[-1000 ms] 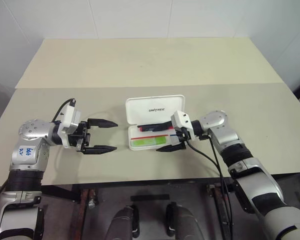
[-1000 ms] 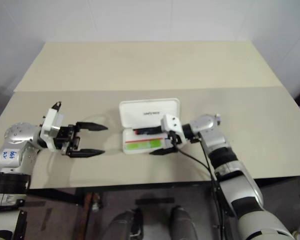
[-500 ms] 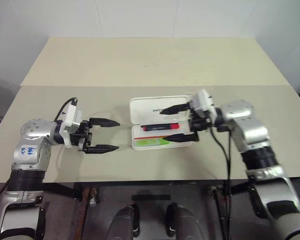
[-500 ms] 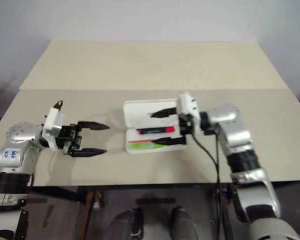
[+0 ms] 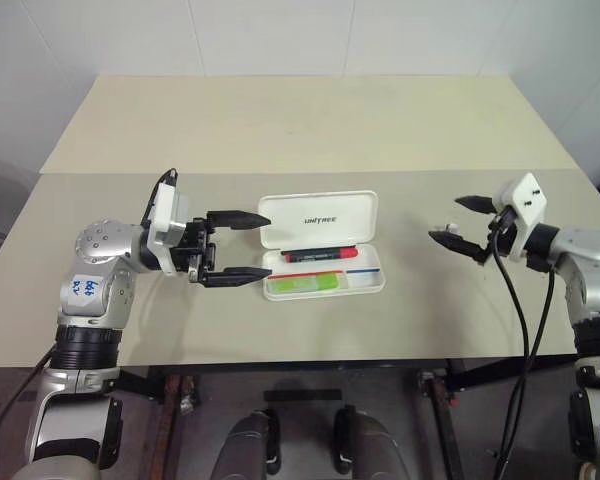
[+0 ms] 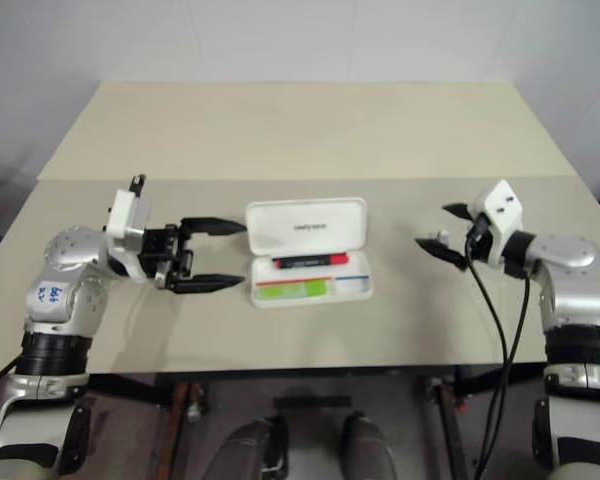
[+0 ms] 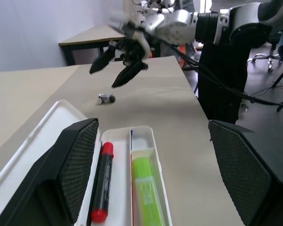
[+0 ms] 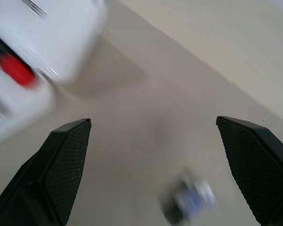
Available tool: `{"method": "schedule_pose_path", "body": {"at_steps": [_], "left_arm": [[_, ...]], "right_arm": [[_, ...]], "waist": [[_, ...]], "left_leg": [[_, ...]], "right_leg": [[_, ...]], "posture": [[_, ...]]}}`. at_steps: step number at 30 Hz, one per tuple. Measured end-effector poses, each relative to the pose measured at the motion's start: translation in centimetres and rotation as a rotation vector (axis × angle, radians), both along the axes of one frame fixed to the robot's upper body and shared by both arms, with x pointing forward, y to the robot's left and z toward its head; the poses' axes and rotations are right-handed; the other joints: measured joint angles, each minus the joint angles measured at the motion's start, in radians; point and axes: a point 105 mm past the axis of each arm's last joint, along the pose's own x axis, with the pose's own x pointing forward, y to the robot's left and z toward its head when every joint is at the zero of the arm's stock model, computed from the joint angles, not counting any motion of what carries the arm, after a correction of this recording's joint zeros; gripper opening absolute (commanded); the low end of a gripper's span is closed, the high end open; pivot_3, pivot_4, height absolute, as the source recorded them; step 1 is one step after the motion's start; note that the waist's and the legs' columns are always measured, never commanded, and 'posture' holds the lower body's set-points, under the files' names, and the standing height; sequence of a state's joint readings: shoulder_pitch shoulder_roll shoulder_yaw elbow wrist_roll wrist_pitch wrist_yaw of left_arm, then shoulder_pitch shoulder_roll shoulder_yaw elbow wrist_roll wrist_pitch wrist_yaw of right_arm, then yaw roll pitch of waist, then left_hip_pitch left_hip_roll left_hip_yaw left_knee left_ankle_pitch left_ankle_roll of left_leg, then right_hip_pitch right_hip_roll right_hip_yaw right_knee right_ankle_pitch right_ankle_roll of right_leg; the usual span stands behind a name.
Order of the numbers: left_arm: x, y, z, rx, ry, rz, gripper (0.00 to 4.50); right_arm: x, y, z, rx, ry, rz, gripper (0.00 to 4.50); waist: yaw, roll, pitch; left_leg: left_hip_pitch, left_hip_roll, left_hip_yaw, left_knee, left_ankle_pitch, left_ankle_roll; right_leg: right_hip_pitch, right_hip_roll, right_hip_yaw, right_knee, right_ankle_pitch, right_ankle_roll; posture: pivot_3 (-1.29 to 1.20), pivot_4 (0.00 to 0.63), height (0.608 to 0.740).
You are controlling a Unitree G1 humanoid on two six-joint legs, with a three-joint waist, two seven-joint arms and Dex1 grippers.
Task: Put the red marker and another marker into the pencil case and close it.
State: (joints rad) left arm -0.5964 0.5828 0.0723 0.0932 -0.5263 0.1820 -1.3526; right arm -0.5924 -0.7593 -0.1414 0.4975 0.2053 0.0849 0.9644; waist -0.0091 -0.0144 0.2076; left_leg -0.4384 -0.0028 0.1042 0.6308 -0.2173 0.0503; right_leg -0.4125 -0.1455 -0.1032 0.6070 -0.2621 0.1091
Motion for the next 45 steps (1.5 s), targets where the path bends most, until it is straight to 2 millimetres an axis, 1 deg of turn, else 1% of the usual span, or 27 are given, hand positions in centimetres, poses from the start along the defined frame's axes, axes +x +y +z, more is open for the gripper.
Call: {"method": "schedule_pose_path", "body": {"at_steps": [2,3,6,8,9,10,13,15,17,20,23,25,29,30,36,38,39,41,44,45], "left_arm": [[0.0,-0.1,-0.1,0.002,0.007,-0.003,3.90],[0.0,-0.1,-0.1,0.002,0.008,-0.003,3.90],[0.1,-0.5,-0.2,-0.011,0.012,-0.007,3.90],[0.1,-0.8,-0.3,-0.017,0.018,-0.015,3.90],[0.1,-0.9,-0.3,-0.019,0.019,-0.018,3.90],[0.1,-1.0,-0.4,-0.019,0.020,-0.017,3.90],[0.1,-1.1,-0.2,-0.019,0.016,-0.020,3.90],[0.2,-1.2,0.0,-0.019,0.010,-0.022,3.90],[0.2,-1.2,0.1,-0.019,0.006,-0.023,3.90],[0.2,-1.2,0.1,-0.020,0.006,-0.022,3.90],[0.2,-1.3,0.1,-0.023,0.007,-0.020,3.90],[0.3,-1.3,0.1,-0.025,0.006,-0.016,3.90],[0.3,-1.4,0.1,-0.028,0.002,-0.016,3.90],[0.3,-1.4,0.1,-0.029,0.001,-0.016,3.90],[0.3,-1.6,0.1,-0.042,-0.005,-0.014,3.90],[0.3,-1.5,0.0,-0.042,-0.005,-0.013,3.90],[0.3,-1.5,-0.1,-0.042,-0.004,-0.012,3.90],[0.2,-1.3,-0.3,-0.039,0.001,-0.009,3.90],[0.1,-1.0,-0.6,-0.022,0.008,-0.005,3.90],[0.1,-0.8,-0.7,-0.015,0.013,-0.002,3.90]], "right_arm": [[0.2,-0.4,-0.7,0.058,-0.008,-0.100,4.47],[0.3,-0.2,-1.1,0.077,-0.009,-0.136,4.47],[0.3,0.7,-2.3,0.180,-0.045,-0.265,4.47],[0.4,1.8,-3.8,0.238,-0.032,-0.328,4.47],[0.4,2.0,-4.4,0.248,-0.022,-0.353,4.47],[0.5,2.1,-4.9,0.261,-0.023,-0.399,4.47],[0.8,1.5,-5.1,0.258,-0.052,-0.500,4.47],[0.9,0.7,-5.5,0.245,-0.068,-0.569,4.47],[0.9,0.5,-5.6,0.243,-0.083,-0.599,4.47],[1.1,0.6,-5.7,0.256,-0.097,-0.620,3.86],[1.4,1.1,-5.9,0.277,-0.091,-0.615,2.85],[1.6,1.4,-6.0,0.290,-0.084,-0.612,2.04],[1.7,1.6,-5.9,0.303,-0.078,-0.609,0.60],[1.8,1.6,-5.9,0.303,-0.078,-0.607,0.36],[1.9,1.7,-5.6,0.277,-0.054,-0.568,0.35],[1.7,1.7,-4.8,0.258,-0.047,-0.505,0.35],[1.6,2.0,-4.0,0.260,-0.052,-0.456,0.35],[1.1,3.6,-2.4,0.260,-0.053,-0.304,0.35],[-0.7,6.9,0.0,0.263,-0.033,-0.010,0.35],[-1.3,7.8,0.5,0.257,-0.021,0.074,0.35]], "waist": [[-0.002,0.000,0.000],[-0.003,0.000,0.000],[-0.003,0.000,0.000],[-0.002,0.000,0.000],[-0.003,0.000,0.000],[-0.003,0.000,0.000],[-0.002,0.000,0.000],[-0.001,0.000,0.000],[-0.002,0.000,0.000],[-0.005,0.000,0.000],[-0.006,0.000,0.000],[-0.006,0.000,0.000],[-0.009,0.000,0.000],[-0.010,0.000,0.000],[-0.017,0.000,0.000],[-0.018,0.000,0.000],[-0.017,0.000,0.000],[-0.018,0.000,0.000],[-0.020,0.000,0.000],[-0.019,0.000,0.000]], "left_leg": [[0.000,0.001,0.000,0.001,0.000,0.000],[0.000,0.001,-0.001,0.001,0.000,0.000],[0.001,0.001,-0.002,0.001,-0.002,-0.004],[0.001,0.000,-0.002,0.002,-0.002,-0.005],[0.001,0.000,-0.002,0.002,-0.002,-0.005],[0.000,0.000,-0.001,0.002,-0.002,-0.004],[0.001,0.000,-0.002,0.001,-0.002,-0.004],[0.000,0.000,-0.002,0.001,-0.002,-0.004],[0.001,0.000,-0.001,0.001,-0.002,-0.003],[0.001,0.000,-0.001,0.001,0.000,0.000],[0.001,0.000,-0.002,0.001,0.001,0.002],[0.001,0.000,-0.002,0.001,0.001,0.003],[0.001,0.000,-0.002,0.001,0.001,0.003],[0.001,0.000,-0.002,0.001,0.001,0.003],[0.001,0.000,-0.002,0.000,0.001,0.003],[0.000,0.000,-0.002,0.000,0.001,0.004],[0.000,0.000,-0.002,0.000,0.001,0.004],[0.001,0.001,-0.002,0.000,0.001,0.005],[0.001,0.002,-0.002,0.000,0.000,0.006],[0.001,0.003,-0.002,0.000,0.000,0.006]], "right_leg": [[0.000,0.000,0.000,0.001,0.000,0.000],[0.000,0.000,0.000,0.001,0.000,0.000],[0.001,0.000,0.000,0.002,0.000,-0.001],[0.001,-0.001,0.000,0.003,0.001,-0.001],[0.001,-0.001,0.000,0.003,0.001,-0.001],[0.001,-0.001,0.000,0.003,0.001,-0.001],[0.001,0.000,0.000,0.003,0.001,-0.001],[0.001,0.000,0.000,0.002,0.001,-0.001],[0.001,0.002,0.000,0.002,0.001,-0.001],[0.001,0.004,0.000,0.002,0.001,-0.001],[0.001,0.004,0.000,0.002,0.001,-0.001],[0.001,0.004,0.001,0.002,0.001,-0.001],[0.001,0.004,0.000,0.003,0.002,-0.002],[0.001,0.004,0.000,0.003,0.002,-0.002],[0.001,0.004,0.000,0.002,0.002,-0.002],[0.001,0.004,0.000,0.002,0.002,-0.002],[0.001,0.004,0.000,0.002,0.002,-0.002],[0.001,0.004,0.000,0.001,0.002,-0.002],[0.001,0.005,0.000,0.001,0.002,-0.002],[0.001,0.005,0.000,0.001,0.002,-0.002]], "posture": [[0.00,0.150,0.740],[0.00,0.150,0.740],[0.00,0.150,0.740],[0.00,0.150,0.740],[0.00,0.150,0.740],[0.00,0.150,0.740],[0.00,0.150,0.740],[0.00,0.150,0.740],[0.00,0.150,0.740],[0.00,0.150,0.740],[0.00,0.150,0.740],[0.00,0.150,0.740],[0.00,0.150,0.740],[0.00,0.150,0.740],[0.00,0.150,0.740],[0.00,0.150,0.740],[0.00,0.150,0.740],[0.00,0.150,0.740],[0.00,0.150,0.740],[0.00,0.150,0.740]]}}
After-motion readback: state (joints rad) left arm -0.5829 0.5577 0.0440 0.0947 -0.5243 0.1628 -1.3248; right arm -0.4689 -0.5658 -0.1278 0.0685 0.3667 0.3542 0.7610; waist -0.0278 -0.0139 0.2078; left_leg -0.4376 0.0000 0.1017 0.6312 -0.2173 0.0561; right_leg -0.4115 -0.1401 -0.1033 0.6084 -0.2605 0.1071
